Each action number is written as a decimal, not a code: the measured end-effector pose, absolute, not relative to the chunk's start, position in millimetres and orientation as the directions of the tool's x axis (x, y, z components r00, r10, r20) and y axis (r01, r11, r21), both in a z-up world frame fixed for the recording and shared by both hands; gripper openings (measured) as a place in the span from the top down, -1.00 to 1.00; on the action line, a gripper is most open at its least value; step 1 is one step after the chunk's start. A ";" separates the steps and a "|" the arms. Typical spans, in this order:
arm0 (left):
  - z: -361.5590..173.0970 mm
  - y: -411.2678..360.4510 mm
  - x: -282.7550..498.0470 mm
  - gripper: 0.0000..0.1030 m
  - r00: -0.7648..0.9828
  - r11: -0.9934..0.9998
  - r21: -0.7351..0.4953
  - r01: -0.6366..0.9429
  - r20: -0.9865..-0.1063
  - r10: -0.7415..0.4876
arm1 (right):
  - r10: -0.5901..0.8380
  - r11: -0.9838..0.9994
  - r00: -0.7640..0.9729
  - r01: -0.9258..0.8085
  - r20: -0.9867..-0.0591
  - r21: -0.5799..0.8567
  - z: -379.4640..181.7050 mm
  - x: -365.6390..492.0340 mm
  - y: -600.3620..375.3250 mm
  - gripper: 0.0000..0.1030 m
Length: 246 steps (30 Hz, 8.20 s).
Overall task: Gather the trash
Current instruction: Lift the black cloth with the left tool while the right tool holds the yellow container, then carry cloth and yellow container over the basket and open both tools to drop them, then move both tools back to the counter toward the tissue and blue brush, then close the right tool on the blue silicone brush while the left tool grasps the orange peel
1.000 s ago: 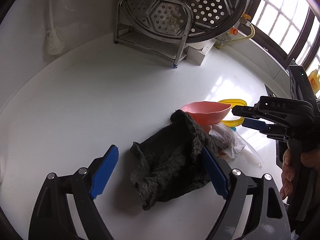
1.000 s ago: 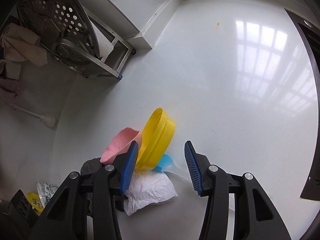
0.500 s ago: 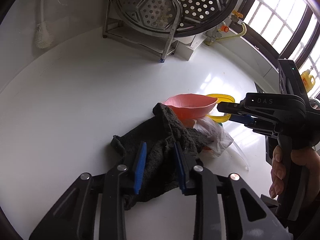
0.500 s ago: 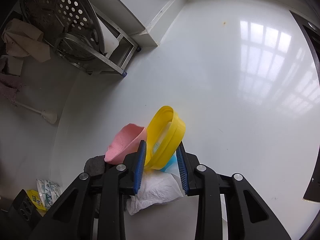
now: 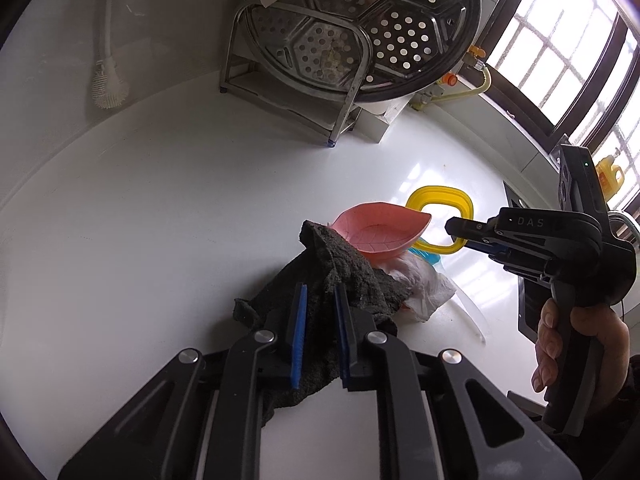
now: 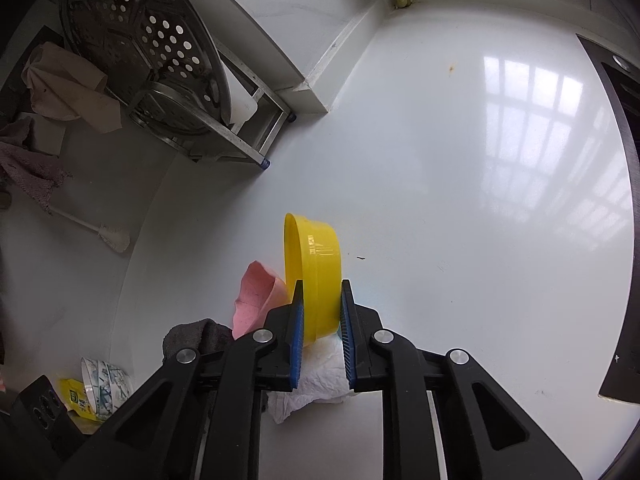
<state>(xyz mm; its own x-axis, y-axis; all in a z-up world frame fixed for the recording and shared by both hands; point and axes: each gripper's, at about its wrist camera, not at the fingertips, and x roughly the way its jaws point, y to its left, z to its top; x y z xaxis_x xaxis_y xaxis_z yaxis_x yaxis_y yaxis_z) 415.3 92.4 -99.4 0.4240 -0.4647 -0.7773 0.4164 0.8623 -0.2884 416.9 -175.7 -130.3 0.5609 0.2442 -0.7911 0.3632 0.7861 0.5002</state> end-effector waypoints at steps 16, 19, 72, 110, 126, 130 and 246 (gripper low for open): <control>-72.0 119.5 402.8 0.74 0.489 0.883 -0.271 0.383 -0.752 -0.443 | 0.226 0.765 0.624 0.362 -0.748 0.533 -96.5 390.1 -195.6 0.69; -62.3 123.6 400.8 0.74 0.501 0.882 -0.275 0.383 -0.740 -0.449 | 0.230 0.766 0.628 0.354 -0.744 0.536 -92.4 385.4 -193.8 0.69; -141.5 88.2 420.6 -0.43 0.435 0.896 -0.082 0.436 -0.853 -0.290 | 0.209 0.799 0.638 0.326 -0.741 0.506 -80.0 312.1 -171.3 0.69; 3.8 87.0 218.6 0.59 0.560 0.887 -0.165 0.432 -0.722 -0.407 | 0.293 0.818 0.650 0.210 -0.701 0.536 -60.7 142.3 -203.7 0.69; -56.9 -44.3 86.9 0.58 0.374 0.815 -0.191 0.547 -0.815 -0.442 | 0.230 0.866 0.561 0.254 -0.795 0.430 -106.8 3.8 -259.2 0.69; -91.3 -63.7 64.8 0.58 0.300 0.810 -0.189 0.554 -0.863 -0.407 | 0.216 0.889 0.502 0.254 -0.838 0.381 -138.4 -12.2 -257.0 0.69; -146.2 -6.5 396.1 -0.81 0.483 0.883 -0.149 0.444 -0.791 -0.376 | -0.001 0.999 0.583 0.041 -0.813 0.028 -170.7 387.7 -199.1 0.43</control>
